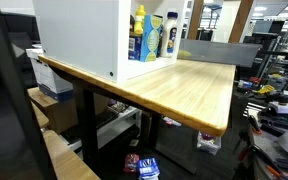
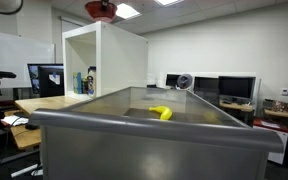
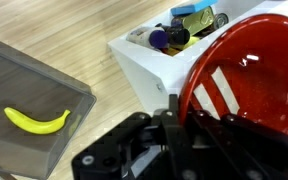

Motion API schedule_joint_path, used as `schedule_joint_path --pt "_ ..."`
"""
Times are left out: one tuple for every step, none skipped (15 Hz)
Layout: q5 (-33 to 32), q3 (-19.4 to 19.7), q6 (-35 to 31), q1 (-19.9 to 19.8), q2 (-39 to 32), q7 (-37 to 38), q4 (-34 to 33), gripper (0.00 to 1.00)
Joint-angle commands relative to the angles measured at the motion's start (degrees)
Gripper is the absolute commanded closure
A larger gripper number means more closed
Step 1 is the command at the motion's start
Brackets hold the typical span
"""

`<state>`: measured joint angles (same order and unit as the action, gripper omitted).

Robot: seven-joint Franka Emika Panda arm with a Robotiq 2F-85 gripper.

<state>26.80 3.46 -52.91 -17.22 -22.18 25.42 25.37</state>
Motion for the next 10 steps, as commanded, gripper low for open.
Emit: schedule_joint_path --pt "2.19 -2.81 0.50 -1.75 -2.13 2.13 -3.01 0.99" --pt "2.00 -3.24 0.44 -1.80 -2.57 2.25 -3.34 0.99" --pt "1.45 -3.51 0.21 -1.58 -3.09 2.11 -3.76 0.99" --pt "1.17 -3.83 0.07 -1.38 -3.56 1.99 -4.09 0.99" --pt "0.73 -4.06 0.02 -1.10 -4.02 1.88 -4.44 0.99" --pt "0.37 -4.27 -0.33 -0.85 -4.47 1.99 -4.82 0.99" --pt "0.12 -4.54 -0.32 -0.65 -4.89 1.97 -5.11 0.99" --pt "-0.12 -4.68 -0.85 -0.48 -5.30 2.21 -5.49 0.99" --pt "0.17 -5.05 -1.14 -0.63 -5.65 2.46 -5.67 0.99" --pt "-0.23 -5.16 -2.17 -0.51 -5.01 2.11 -4.23 0.99"
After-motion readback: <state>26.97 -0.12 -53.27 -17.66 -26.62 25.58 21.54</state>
